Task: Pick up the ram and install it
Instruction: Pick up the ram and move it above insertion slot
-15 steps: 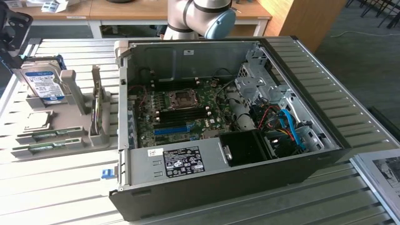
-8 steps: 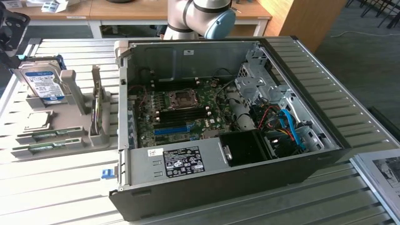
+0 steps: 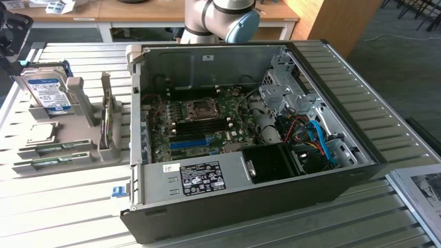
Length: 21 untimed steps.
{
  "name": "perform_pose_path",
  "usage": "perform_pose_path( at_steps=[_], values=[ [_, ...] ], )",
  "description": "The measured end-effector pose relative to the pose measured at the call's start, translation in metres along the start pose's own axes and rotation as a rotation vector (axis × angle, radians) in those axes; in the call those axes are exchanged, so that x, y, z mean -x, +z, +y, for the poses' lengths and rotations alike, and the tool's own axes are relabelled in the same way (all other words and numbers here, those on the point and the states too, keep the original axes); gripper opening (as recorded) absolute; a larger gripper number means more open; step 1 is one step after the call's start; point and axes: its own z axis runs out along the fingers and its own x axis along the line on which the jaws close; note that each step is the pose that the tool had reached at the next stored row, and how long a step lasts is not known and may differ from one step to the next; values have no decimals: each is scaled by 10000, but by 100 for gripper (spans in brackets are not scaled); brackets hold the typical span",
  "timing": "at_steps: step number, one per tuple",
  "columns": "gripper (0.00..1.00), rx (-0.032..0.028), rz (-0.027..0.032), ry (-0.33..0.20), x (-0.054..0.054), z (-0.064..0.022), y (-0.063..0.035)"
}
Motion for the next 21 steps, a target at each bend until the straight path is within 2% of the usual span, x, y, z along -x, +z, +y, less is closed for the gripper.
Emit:
perform_pose_path(
  at_steps=[9, 21],
  values=[
    [10, 6, 12, -241, 0, 0, 0],
    [10, 21, 41, -892, 0, 0, 0]
  ],
)
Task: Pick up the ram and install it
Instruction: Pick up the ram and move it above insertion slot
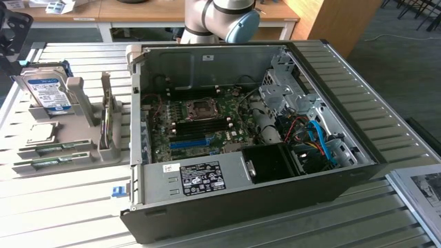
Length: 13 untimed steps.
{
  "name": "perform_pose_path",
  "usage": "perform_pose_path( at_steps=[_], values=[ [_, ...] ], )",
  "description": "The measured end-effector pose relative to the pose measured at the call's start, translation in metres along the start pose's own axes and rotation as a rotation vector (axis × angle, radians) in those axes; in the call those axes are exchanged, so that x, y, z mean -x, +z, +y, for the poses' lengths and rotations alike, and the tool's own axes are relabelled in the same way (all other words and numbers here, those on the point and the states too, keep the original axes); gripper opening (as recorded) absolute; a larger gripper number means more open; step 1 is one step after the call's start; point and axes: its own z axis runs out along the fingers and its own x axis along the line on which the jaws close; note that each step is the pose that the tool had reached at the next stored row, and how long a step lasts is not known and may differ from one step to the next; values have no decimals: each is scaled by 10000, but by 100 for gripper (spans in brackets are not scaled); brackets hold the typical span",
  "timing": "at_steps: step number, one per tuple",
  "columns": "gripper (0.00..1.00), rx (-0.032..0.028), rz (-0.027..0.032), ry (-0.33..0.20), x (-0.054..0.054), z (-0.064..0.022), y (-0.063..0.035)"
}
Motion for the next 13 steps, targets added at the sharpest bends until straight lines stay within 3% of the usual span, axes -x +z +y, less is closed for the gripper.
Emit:
perform_pose_path(
  at_steps=[13],
  values=[
    [10, 24, 46, -1033, 0, 0, 0]
  ],
)
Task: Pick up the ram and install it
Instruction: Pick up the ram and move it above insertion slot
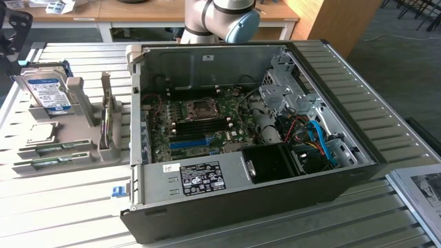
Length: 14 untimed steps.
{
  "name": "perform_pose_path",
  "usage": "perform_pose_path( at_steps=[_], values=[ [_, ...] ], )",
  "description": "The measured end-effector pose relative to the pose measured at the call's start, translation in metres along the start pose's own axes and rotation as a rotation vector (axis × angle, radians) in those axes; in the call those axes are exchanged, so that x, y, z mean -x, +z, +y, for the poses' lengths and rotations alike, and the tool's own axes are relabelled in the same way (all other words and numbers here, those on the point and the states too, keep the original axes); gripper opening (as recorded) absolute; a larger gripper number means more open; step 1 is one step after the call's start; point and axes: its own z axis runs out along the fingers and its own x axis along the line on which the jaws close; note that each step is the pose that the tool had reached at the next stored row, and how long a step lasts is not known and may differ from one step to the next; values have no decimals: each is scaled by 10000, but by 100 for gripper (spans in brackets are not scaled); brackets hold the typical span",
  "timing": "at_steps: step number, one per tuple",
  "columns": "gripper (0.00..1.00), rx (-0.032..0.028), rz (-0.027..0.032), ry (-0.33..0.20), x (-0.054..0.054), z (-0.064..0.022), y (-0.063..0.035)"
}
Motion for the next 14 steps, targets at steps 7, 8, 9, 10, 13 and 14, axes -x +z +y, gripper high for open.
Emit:
perform_pose_path(
  at_steps=[7, 8, 9, 10, 13, 14],
  values=[
    [10, 13, 25, -559, 0, 0, 0],
    [10, 15, 29, -639, 0, 0, 0],
    [10, 17, 33, -719, 0, 0, 0],
    [10, 19, 36, -798, 0, 0, 0],
    [10, 24, 47, -1039, 0, 0, 0],
    [10, 26, 51, -1117, 0, 0, 0]
  ],
)
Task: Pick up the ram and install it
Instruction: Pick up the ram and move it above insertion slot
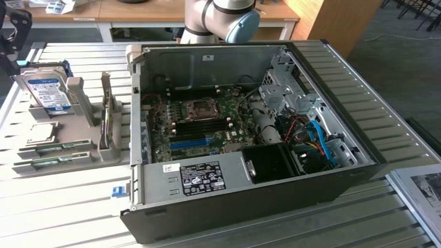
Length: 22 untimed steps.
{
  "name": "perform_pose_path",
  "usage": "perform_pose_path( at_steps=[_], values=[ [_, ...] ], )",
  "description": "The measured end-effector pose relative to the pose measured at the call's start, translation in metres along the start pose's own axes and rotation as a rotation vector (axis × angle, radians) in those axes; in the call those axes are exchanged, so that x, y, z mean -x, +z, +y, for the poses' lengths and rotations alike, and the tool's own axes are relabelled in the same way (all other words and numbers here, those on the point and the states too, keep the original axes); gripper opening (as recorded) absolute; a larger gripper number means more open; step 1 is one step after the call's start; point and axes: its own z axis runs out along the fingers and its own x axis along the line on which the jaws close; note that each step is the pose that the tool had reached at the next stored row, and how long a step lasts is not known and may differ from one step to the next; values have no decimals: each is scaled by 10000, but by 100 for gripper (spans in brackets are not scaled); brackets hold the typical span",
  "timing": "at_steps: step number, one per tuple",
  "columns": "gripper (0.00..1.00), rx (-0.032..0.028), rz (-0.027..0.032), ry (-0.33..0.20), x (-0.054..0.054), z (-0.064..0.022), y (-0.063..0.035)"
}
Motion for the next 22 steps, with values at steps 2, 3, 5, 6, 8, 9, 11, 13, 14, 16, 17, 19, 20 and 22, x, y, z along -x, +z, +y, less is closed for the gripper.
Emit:
perform_pose_path(
  at_steps=[2, 3, 5, 6, 8, 9, 11, 13, 14, 16, 17, 19, 20, 22],
  values=[
    [10, 4, 7, -170, 0, 0, 0],
    [10, 6, 11, -266, 0, 0, 0],
    [10, 10, 20, -440, 0, 0, 0],
    [10, 12, 24, -527, 0, 0, 0],
    [10, 16, 31, -700, 0, 0, 0],
    [10, 19, 35, -792, 0, 0, 0],
    [10, 23, 44, -976, 0, 0, 0],
    [10, 28, 53, -1181, 0, 0, 0],
    [10, 30, 58, -1289, 0, 0, 1],
    [10, 35, 68, -1505, 0, 0, 1],
    [10, 38, 73, -1621, 0, 0, 1],
    [10, 43, 83, -1834, 0, 0, 1],
    [10, 46, 88, -1950, 0, 0, 1],
    [10, 52, 100, -2214, 0, 0, 1]
  ],
)
